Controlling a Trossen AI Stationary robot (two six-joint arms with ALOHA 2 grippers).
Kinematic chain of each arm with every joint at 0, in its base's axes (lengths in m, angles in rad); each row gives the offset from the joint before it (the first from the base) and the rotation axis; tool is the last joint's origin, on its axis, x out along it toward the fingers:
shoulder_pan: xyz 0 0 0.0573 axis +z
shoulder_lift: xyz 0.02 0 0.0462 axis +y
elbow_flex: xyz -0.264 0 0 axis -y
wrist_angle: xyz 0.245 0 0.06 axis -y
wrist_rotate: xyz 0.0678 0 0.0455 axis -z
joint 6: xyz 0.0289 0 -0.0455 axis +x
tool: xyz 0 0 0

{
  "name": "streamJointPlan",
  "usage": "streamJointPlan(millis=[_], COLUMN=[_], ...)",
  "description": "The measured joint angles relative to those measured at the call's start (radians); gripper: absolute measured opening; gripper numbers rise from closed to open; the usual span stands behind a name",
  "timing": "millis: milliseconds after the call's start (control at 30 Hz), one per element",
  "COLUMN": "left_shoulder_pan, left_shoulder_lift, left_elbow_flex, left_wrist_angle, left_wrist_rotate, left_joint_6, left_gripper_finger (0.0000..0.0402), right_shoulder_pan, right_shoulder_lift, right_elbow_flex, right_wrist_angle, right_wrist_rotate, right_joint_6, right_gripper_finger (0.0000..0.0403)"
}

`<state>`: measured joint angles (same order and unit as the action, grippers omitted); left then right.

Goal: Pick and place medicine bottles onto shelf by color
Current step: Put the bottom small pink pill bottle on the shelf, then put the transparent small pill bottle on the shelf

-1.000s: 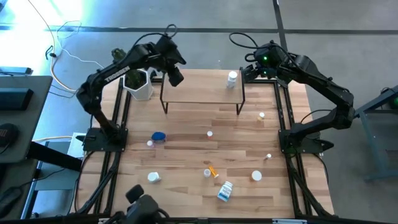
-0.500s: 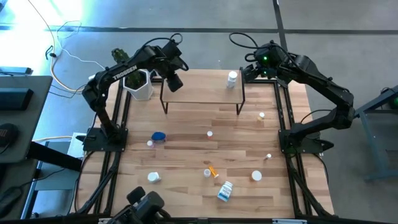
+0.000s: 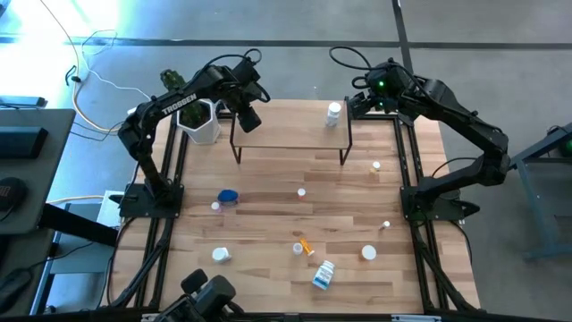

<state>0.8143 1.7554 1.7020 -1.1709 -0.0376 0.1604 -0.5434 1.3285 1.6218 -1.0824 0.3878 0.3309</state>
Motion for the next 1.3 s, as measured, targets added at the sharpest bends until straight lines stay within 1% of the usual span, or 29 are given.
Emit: streamJointPlan(millis=[233, 633, 800, 1067, 1200, 1300], left_shoulder_pan=[0.000, 0.000, 0.000, 0.002, 0.001, 0.001], left_shoulder_lift=[0.000, 0.000, 0.000, -0.002, -0.006, -0.007], left_elbow_flex=[0.000, -0.001, 0.002, 0.103, 0.168, 0.205], left_wrist_angle=[-0.003, -0.003, -0.006, -0.079, -0.158, -0.213], left_wrist_rotate=[0.000, 0.000, 0.000, 0.000, 0.000, 0.000], left_joint_6=[0.000, 0.000, 0.000, 0.000, 0.002, 0.031], left_gripper_finger=[0.0107, 0.0154, 0.0164, 0.0165, 0.0165, 0.0165], right_shoulder_pan=[0.000, 0.000, 0.000, 0.001, 0.020, 0.045], right_shoulder_lift=[0.000, 0.000, 0.000, 0.000, 0.000, 0.000], right_elbow_flex=[0.000, 0.000, 0.000, 0.000, 0.000, 0.000], right_wrist_angle=[0.000, 0.000, 0.000, 0.002, 0.002, 0.003], right_wrist_rotate=[0.000, -0.001, -0.002, -0.032, -0.085, -0.105], right_joint_6=[-0.017, -0.025, -0.023, -0.023, -0.026, -0.026], right_gripper_finger=[0.0229, 0.0229, 0.0229, 0.0229, 0.0229, 0.0229])
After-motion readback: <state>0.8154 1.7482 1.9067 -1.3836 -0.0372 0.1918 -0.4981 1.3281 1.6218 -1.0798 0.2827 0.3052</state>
